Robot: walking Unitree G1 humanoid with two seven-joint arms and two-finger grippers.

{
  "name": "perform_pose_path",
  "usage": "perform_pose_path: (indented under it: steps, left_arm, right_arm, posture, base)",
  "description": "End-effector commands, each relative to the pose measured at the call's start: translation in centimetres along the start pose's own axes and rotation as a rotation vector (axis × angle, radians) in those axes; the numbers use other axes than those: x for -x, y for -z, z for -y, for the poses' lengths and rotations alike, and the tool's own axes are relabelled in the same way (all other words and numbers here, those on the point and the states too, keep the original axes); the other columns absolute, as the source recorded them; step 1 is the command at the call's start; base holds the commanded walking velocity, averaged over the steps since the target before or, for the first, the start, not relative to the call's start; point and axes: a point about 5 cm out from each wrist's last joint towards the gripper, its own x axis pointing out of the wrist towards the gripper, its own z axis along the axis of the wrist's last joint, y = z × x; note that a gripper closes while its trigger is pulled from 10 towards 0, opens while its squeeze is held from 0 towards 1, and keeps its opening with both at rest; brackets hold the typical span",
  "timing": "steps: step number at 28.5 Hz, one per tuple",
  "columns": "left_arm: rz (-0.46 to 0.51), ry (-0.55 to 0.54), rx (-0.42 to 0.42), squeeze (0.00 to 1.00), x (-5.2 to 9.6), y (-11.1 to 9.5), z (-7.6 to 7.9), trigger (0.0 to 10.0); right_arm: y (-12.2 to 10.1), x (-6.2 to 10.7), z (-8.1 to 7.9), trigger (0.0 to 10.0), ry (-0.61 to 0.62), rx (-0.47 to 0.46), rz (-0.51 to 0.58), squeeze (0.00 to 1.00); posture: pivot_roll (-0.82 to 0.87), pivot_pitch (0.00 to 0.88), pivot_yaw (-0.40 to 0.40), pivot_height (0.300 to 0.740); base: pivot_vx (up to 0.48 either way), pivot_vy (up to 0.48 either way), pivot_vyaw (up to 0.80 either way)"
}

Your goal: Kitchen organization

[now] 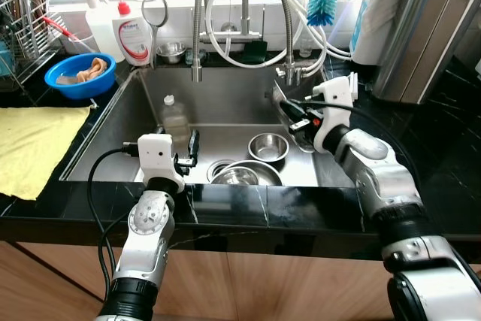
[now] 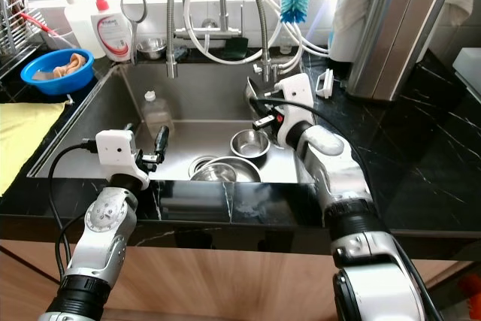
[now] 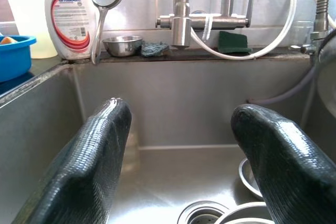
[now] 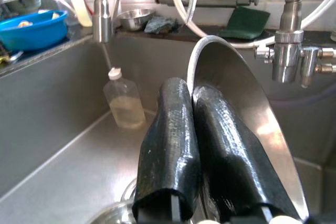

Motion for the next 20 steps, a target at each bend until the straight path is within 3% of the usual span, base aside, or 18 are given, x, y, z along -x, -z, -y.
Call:
perform_pose_path:
  steps: [1, 20]
  left_arm:
    - [0.016, -0.01, -0.016, 0.0, -0.1, -0.5, -0.3, 10.0]
    - [0.022, 0.006, -0.02, 0.0, 0.0, -0.7, -0.2, 10.0]
  right_arm:
    - [-0.6, -0.6, 0.0, 10.0, 0.008, 0.0, 0.031, 0.0]
    - [1.7, -0.8, 0.6, 10.0, 0.043, -0.039, 0.001, 0.0]
  posture:
    - [-0.09, 0.0, 0.038, 0.74]
    - [-0.07, 0.0, 0.044, 0.74]
  base:
    - [0.0, 0.0, 0.0]
    - [0.0, 0.0, 0.0]
